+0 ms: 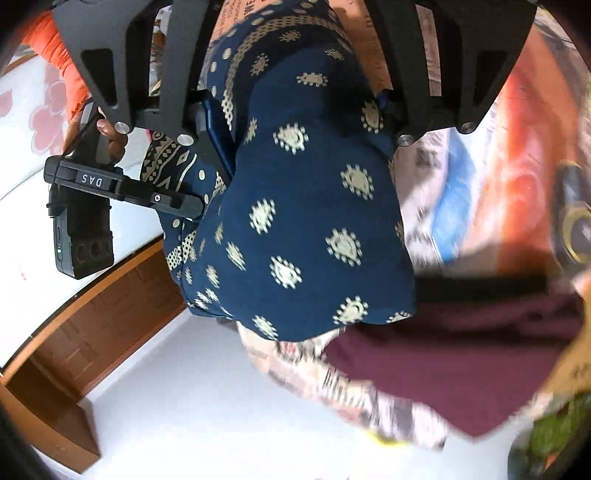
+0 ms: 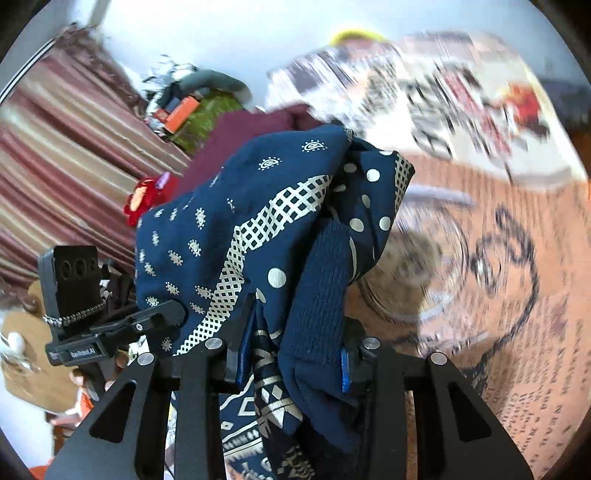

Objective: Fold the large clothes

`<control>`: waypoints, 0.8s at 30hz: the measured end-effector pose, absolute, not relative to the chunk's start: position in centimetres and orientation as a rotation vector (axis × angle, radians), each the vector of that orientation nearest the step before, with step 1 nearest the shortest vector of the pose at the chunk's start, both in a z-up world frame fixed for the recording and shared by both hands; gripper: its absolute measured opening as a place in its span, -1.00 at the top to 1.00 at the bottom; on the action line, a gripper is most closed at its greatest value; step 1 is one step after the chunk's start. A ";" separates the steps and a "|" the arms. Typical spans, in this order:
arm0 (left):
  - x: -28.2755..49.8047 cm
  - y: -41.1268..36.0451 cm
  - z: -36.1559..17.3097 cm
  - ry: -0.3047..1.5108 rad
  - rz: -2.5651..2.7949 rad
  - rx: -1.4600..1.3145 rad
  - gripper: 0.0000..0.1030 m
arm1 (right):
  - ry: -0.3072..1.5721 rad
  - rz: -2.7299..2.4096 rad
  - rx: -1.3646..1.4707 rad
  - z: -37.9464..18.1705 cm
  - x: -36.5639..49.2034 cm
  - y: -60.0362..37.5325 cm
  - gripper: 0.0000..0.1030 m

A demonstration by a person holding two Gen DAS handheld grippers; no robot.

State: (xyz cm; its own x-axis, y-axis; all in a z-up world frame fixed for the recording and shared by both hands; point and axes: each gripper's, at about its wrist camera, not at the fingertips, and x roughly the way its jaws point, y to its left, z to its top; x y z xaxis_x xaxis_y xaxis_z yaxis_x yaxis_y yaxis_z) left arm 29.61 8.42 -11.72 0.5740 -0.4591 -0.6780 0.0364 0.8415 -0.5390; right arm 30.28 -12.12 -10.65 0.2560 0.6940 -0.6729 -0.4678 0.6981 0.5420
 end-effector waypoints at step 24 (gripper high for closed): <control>45.8 28.3 -3.4 0.787 -0.093 -0.410 -0.14 | 0.887 0.819 0.289 -3.9 43.0 4.5 0.38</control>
